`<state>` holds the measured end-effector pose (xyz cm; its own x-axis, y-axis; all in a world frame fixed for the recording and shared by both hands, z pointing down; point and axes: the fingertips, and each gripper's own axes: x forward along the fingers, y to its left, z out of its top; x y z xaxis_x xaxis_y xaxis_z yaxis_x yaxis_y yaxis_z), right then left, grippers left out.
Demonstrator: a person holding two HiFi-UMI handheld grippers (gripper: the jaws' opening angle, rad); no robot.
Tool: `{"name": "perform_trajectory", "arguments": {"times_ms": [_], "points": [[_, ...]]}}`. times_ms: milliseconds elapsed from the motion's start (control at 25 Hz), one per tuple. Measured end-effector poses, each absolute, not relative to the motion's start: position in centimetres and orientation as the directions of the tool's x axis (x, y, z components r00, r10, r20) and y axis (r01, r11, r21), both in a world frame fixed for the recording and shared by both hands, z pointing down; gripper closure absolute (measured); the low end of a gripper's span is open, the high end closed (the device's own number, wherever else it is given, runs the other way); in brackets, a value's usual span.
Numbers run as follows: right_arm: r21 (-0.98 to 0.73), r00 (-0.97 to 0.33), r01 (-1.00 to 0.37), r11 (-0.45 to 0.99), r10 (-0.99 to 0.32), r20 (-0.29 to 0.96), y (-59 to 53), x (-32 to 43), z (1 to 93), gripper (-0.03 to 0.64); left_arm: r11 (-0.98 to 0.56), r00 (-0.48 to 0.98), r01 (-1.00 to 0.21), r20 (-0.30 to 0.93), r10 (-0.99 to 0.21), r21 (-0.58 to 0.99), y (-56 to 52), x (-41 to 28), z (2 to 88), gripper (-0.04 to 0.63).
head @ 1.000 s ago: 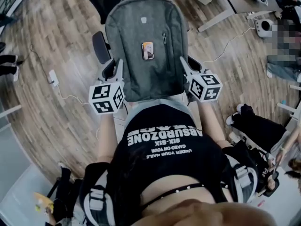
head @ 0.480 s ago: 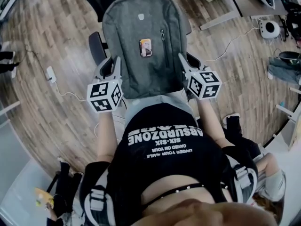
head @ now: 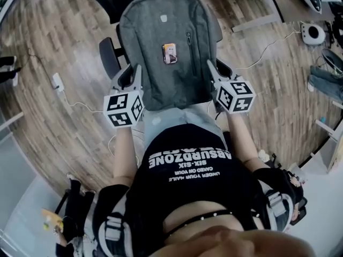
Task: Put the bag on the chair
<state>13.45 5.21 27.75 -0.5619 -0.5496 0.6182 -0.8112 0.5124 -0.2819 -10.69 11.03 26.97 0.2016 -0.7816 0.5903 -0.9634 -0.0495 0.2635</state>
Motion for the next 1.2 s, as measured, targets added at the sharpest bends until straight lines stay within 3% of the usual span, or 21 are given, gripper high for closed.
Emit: {"name": "perform_trajectory", "arguments": {"times_ms": [1200], "points": [[-0.261,-0.493,-0.844,0.469,-0.484,0.723,-1.8,13.5,39.2,0.535,-0.012,0.197,-0.967,0.715,-0.671,0.255,4.4,-10.3,39.3,0.522]]}}
